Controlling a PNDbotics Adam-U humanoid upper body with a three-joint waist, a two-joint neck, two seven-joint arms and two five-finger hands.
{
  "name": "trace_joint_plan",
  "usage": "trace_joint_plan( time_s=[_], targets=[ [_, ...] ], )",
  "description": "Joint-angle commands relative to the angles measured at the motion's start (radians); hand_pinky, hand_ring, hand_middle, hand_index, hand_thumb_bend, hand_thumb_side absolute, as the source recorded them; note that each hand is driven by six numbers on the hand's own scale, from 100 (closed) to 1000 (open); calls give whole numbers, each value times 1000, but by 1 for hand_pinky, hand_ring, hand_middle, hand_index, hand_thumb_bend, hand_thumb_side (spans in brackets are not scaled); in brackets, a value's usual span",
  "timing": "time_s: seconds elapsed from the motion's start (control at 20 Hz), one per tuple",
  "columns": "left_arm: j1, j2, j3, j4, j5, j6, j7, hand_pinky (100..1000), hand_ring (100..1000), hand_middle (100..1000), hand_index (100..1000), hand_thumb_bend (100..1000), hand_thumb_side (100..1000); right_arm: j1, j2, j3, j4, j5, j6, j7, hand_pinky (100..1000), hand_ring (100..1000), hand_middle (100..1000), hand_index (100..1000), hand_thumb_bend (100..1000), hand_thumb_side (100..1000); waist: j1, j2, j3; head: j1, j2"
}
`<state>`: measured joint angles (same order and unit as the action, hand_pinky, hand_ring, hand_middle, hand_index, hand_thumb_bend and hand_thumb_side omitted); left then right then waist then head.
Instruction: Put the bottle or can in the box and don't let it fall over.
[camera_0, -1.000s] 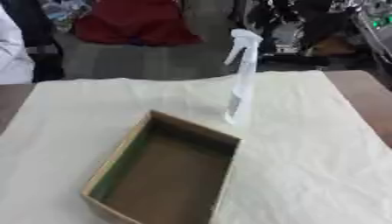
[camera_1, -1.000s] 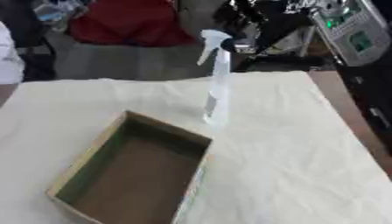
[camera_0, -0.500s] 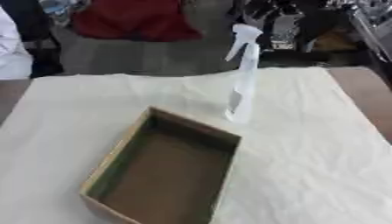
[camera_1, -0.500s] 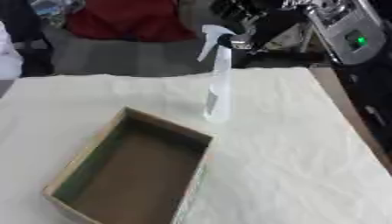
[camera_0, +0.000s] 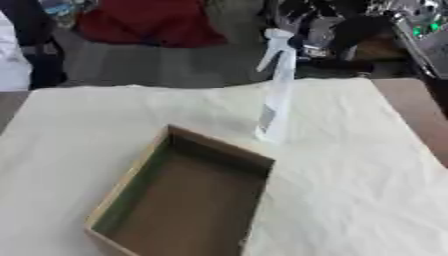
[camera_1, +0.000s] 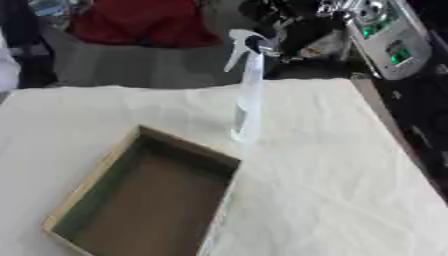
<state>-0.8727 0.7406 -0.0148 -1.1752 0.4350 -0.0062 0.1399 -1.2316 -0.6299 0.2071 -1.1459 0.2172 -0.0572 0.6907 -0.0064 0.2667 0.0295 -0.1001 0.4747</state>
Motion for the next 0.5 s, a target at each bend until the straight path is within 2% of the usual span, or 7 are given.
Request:
trace_joint_plan(
  time_s=[0.05,0.5],
  targets=[
    [-17,56,14,-25,4,-3,2,879,846,777,861,365,674,-30,-39,-21,1,7,-6,-5,895,913,873,896,240,301,0,-14,7,-8,-27],
    [-9,68,19,-36,12,-5,4,880,827,773,860,353,682,-25,-53,-24,5,2,-11,8,896,914,873,897,238,311,-3,2,28,-19,-41]
  ],
)
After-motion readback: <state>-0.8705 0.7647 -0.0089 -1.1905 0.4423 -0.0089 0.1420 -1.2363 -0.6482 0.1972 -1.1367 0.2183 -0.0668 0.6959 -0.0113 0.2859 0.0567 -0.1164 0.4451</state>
